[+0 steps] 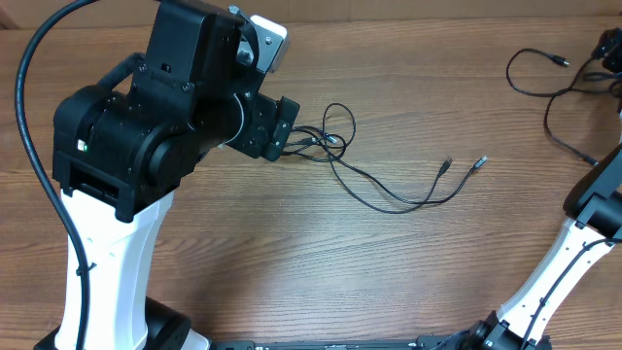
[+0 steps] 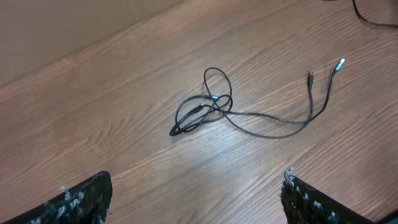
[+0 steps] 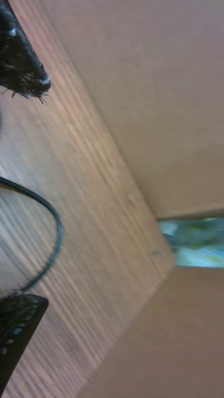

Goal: Untangle cables

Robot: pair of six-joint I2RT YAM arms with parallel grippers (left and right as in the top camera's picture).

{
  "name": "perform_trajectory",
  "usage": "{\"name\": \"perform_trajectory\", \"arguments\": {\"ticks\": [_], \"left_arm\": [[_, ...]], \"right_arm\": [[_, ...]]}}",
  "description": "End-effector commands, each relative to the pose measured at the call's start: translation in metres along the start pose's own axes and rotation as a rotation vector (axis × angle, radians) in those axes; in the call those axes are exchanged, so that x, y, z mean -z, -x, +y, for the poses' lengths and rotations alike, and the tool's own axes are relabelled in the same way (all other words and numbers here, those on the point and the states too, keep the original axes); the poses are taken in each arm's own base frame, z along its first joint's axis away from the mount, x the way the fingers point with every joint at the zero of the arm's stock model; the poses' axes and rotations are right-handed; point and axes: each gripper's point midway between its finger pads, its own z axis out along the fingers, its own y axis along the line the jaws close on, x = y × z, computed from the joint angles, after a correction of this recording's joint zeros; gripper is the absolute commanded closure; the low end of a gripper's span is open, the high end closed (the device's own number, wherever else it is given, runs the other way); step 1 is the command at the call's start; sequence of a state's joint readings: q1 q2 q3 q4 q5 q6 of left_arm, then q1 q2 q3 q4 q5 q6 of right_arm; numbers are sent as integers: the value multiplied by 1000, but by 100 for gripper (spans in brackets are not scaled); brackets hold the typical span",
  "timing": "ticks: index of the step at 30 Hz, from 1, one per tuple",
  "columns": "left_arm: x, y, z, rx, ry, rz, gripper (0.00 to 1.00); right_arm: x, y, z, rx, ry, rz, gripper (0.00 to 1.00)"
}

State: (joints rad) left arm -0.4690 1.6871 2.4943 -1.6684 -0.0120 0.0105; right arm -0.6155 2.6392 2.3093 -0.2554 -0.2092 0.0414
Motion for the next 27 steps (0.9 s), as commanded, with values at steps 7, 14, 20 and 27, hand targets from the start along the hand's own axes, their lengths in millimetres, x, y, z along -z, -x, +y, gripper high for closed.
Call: {"name": "perform_trajectory", "arguments": {"ticks": [7, 14, 20, 27], "left_arm": [[2, 0, 0, -9, -2, -2, 15], [2, -4, -4, -10, -29, 11, 15], [3, -4, -9, -13, -57, 11, 15], [3, -4, -12, -13, -74, 10, 15]], "right_arm": [[102, 44, 72, -267, 45, 172, 0], [126, -38, 113, -521, 41, 533, 18], [143, -81, 111, -510, -86, 687, 76], [161, -120, 77, -365, -290, 794, 96]]}}
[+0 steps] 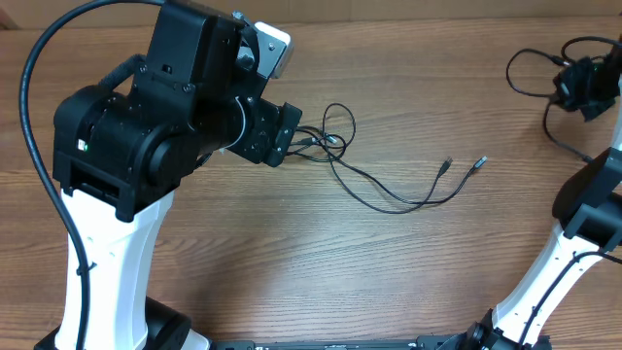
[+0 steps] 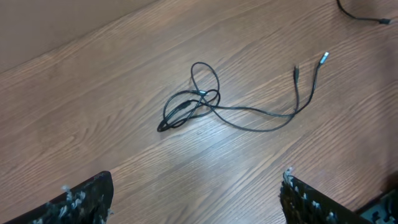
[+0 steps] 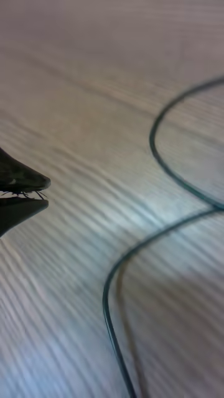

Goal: Untangle cables

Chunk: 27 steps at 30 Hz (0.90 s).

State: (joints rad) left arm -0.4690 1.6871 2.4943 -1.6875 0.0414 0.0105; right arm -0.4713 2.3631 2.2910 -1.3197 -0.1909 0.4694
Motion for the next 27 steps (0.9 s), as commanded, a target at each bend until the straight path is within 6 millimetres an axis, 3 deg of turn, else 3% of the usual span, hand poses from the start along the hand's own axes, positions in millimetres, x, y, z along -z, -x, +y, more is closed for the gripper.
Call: {"name": "perform_trajectory", "arguments": {"ticks": [1, 9, 15, 19, 27], "left_arm": [[2, 1, -3, -14, -20, -8, 15], [2, 1, -3, -22, -20, -8, 14], [2, 1, -3, -21, -20, -8, 14], [2, 1, -3, -21, -20, -8, 14], [2, 1, -5, -21, -32, -8, 14]], "right_arm": [[-14, 5, -26, 59, -133, -37, 96], [-82, 0, -42, 112, -110, -50, 96], [-112, -7, -50, 115, -87, -62, 96], [-120, 13, -41, 156, -37, -166, 96], [-119, 64, -10, 317, 59, -398, 96]]}}
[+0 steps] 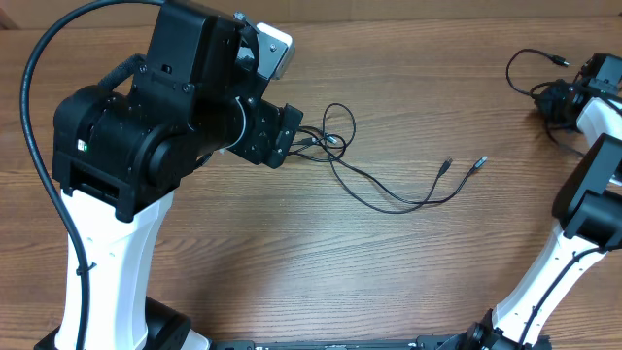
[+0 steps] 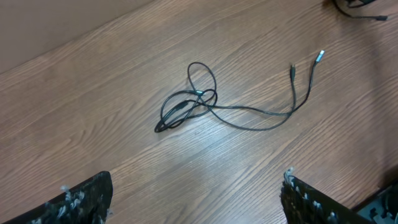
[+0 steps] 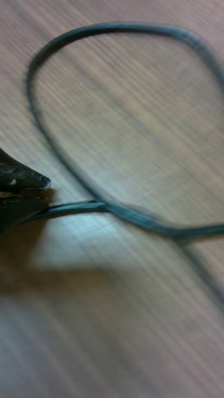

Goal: Untangle cables

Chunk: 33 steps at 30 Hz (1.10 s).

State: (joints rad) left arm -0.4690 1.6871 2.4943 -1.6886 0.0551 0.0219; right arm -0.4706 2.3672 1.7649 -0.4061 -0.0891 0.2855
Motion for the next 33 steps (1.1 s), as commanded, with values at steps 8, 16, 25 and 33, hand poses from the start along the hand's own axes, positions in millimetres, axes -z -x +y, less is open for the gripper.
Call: {"name": "perform_trajectory", "arguments": {"ticks": [8, 16, 25, 33], "left_arm": [[2, 2, -3, -10, -20, -11, 14], [3, 9, -3, -7, -21, -41, 16], [3, 18, -8, -11, -50, -78, 20], [3, 17, -8, -3, -50, -73, 23]], "right_arm": [[-53, 27, -35, 103, -20, -161, 96], [-44, 78, -91, 62, -71, -204, 96], [13, 147, -103, 118, -131, -279, 96], [35, 144, -73, 104, -58, -194, 96]]}}
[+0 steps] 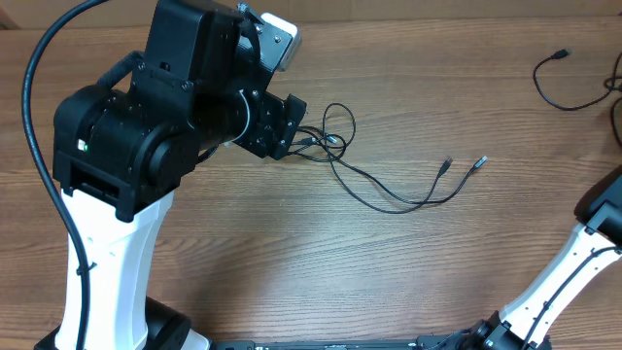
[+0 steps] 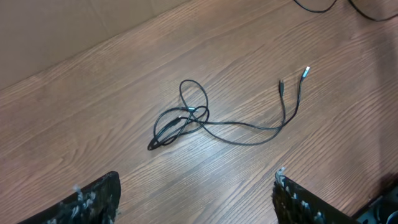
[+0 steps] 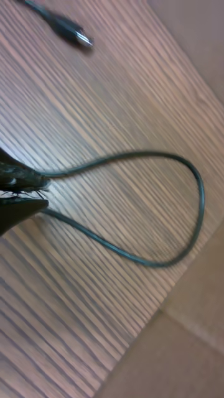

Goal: Untangle cables

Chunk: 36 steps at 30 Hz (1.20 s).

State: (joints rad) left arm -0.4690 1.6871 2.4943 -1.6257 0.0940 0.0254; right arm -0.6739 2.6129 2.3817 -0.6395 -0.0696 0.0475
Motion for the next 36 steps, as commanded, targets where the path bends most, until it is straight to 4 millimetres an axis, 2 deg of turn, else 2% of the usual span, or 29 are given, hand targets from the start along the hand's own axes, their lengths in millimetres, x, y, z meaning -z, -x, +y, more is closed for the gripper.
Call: {"name": "perform_trajectory", "arguments": {"ticks": [1, 3, 5, 7, 11, 15, 18, 21, 24, 28, 32, 36], "left_arm": [[2, 1, -1, 5, -12, -9, 23], [2, 0, -1, 6, -12, -3, 23], [2, -5, 0, 7, -2, 19, 22], [2, -5, 0, 6, -1, 18, 22], [2, -5, 0, 7, -1, 19, 23], [2, -6, 0, 8, -2, 22, 23], [2, -11, -1, 10, -6, 43, 23], [2, -14, -1, 12, -8, 55, 23], [2, -14, -1, 11, -7, 55, 23], [2, -14, -1, 11, -6, 55, 23], [2, -14, 0, 10, -6, 55, 23], [2, -14, 1, 8, 2, 54, 23]], "right_arm": [[12, 8, 21, -26, 49, 8, 96], [12, -3, 21, -103, 47, 53, 96], [13, -23, 43, -116, 144, 135, 96], [14, -30, 60, -109, 197, 164, 96], [15, -47, 106, -68, 289, 209, 96], [11, -65, 162, 50, 337, 203, 96], [6, -72, 194, 123, 301, 156, 96], [6, -80, 222, 209, 338, 131, 96], [3, -85, 233, 236, 327, 110, 96], [-5, -87, 236, 238, 333, 90, 96], [-17, -89, 224, 226, 320, 88, 96], [-37, -108, 215, 227, 311, 122, 96]]}}
